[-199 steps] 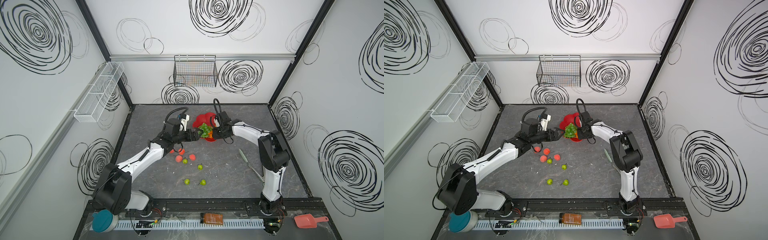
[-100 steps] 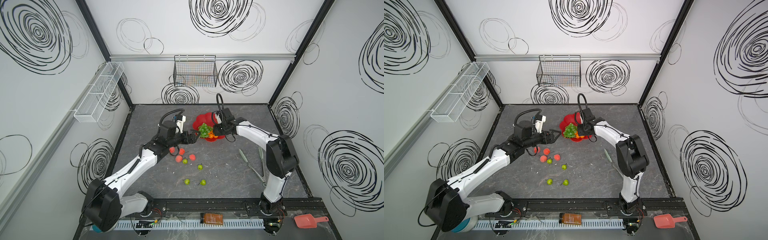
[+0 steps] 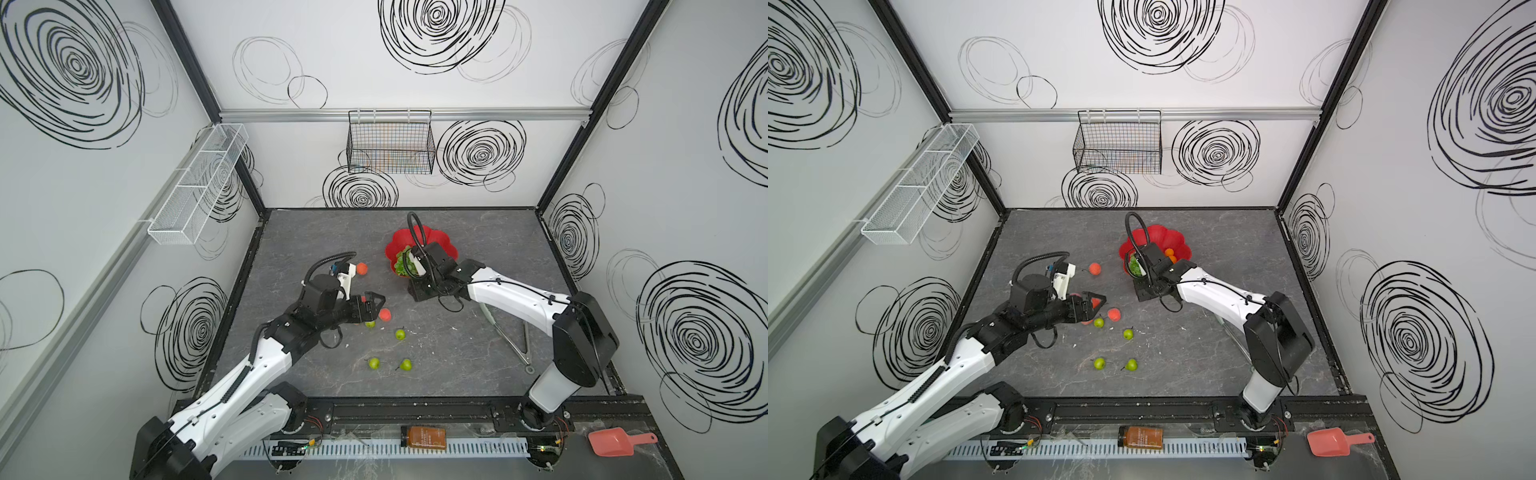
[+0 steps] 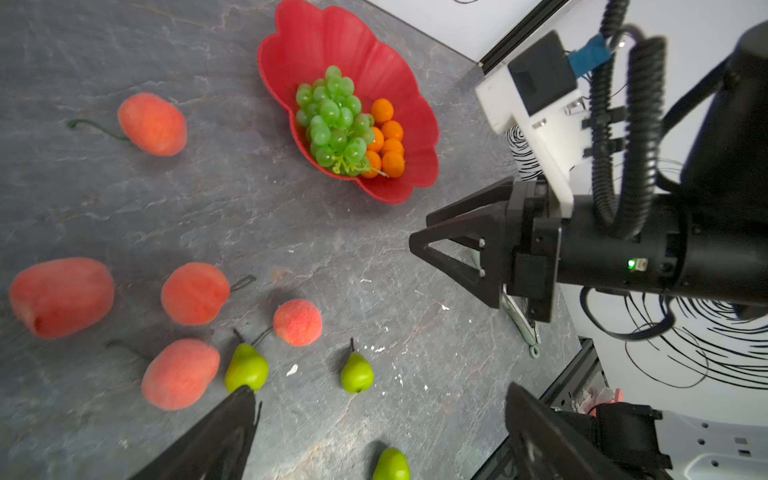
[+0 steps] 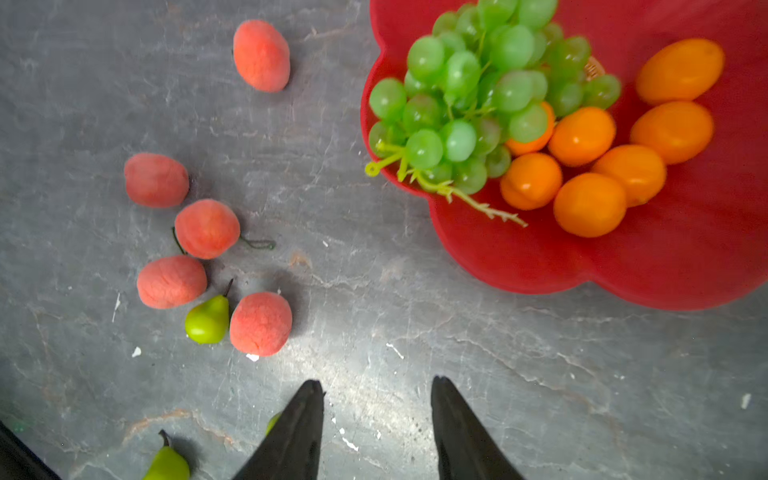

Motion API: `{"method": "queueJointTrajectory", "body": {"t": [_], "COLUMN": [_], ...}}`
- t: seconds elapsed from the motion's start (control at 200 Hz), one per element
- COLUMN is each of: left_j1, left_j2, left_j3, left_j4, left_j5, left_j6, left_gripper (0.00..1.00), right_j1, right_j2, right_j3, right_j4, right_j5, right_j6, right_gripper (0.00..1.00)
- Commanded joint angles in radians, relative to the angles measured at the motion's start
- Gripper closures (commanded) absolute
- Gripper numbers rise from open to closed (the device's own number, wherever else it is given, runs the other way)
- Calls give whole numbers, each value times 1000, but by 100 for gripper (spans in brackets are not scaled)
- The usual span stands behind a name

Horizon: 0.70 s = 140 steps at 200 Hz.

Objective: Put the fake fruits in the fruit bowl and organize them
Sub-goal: 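Withdraw the open right gripper from the bowl, then move the right gripper over a small green pear near the robot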

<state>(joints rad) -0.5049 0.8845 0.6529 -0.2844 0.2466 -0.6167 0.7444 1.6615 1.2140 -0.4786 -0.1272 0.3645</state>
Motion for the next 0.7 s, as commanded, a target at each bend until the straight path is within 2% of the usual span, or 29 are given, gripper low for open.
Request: {"method": "queueJointTrajectory", "body": {"t": [0.0, 0.38, 0.695], "left_j1": [-11, -56, -47], "left_j2": [-54, -196, -214], "left_j3": [-28, -144, -143], "left_j4": [-72, -127, -136], "left_j5": [-40, -70, -98], "left_j6": [-36, -126, -137], "left_gripper": [4, 4, 4], "right_j1": [57, 196, 222], "right_j2": [-6, 58, 103], "right_j3": [-20, -71, -53], "right_j4": [-38, -17, 1], "right_j5": [6, -34, -10], "right_j6": [11, 88, 106], "right_gripper": [52, 43, 41]}}
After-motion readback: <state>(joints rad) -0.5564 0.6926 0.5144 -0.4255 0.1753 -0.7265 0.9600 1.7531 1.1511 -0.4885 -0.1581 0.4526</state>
